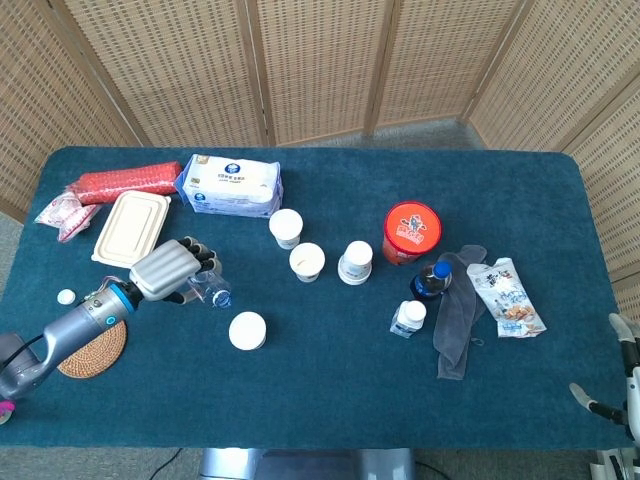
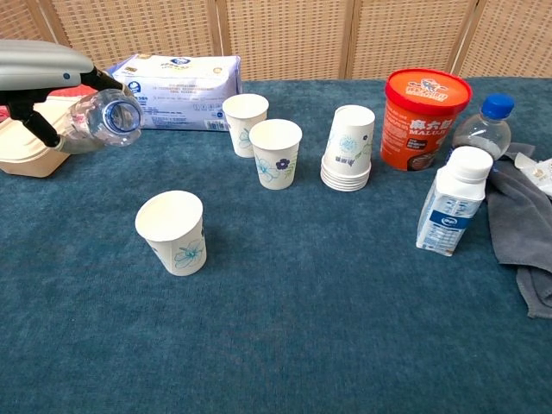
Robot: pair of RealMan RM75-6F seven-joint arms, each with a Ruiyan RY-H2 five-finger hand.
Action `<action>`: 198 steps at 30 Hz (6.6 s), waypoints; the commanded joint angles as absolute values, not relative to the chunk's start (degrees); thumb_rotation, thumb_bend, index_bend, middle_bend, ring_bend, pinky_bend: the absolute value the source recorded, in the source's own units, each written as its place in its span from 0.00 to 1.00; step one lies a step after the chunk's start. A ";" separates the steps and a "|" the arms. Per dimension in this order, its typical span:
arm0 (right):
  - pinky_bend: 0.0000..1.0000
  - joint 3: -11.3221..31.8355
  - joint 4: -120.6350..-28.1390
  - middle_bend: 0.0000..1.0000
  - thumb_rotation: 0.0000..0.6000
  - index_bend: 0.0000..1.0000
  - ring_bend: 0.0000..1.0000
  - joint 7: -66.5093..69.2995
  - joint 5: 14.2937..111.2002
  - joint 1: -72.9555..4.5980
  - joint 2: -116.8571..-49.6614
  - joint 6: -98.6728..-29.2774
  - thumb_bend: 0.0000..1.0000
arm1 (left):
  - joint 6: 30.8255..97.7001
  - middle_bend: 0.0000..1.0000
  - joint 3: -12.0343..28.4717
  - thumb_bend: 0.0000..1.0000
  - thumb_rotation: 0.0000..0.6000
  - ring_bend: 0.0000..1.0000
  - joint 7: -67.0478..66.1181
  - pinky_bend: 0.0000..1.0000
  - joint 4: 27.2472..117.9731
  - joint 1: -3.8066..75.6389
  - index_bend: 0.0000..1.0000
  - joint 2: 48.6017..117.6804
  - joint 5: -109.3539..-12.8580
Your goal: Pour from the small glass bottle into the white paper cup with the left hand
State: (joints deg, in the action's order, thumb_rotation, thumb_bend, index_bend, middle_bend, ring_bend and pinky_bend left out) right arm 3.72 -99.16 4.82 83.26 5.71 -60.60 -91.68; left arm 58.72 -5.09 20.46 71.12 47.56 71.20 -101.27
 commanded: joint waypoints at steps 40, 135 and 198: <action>0.00 4.06 -97.29 0.05 1.00 0.00 0.00 6.88 82.61 5.89 -61.44 -91.33 0.14 | 53.02 0.39 -6.30 0.51 1.00 0.37 12.01 0.34 75.48 53.70 0.41 67.79 -104.28; 0.00 4.52 -90.64 0.05 1.00 0.00 0.00 14.47 82.16 6.95 -64.01 -91.14 0.14 | 42.13 0.39 -6.49 0.51 1.00 0.37 -11.71 0.31 81.19 62.12 0.43 63.22 -107.13; 0.00 4.14 -95.28 0.06 1.00 0.00 0.00 11.07 84.53 5.27 -62.03 -90.25 0.14 | 57.01 0.38 1.98 0.49 1.00 0.33 53.59 0.25 85.64 37.30 0.35 69.64 -80.91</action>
State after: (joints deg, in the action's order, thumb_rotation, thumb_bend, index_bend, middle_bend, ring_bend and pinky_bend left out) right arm 4.14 -95.28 11.08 84.53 5.27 -62.03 -90.26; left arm 57.60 1.13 48.36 85.37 38.68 69.92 -82.00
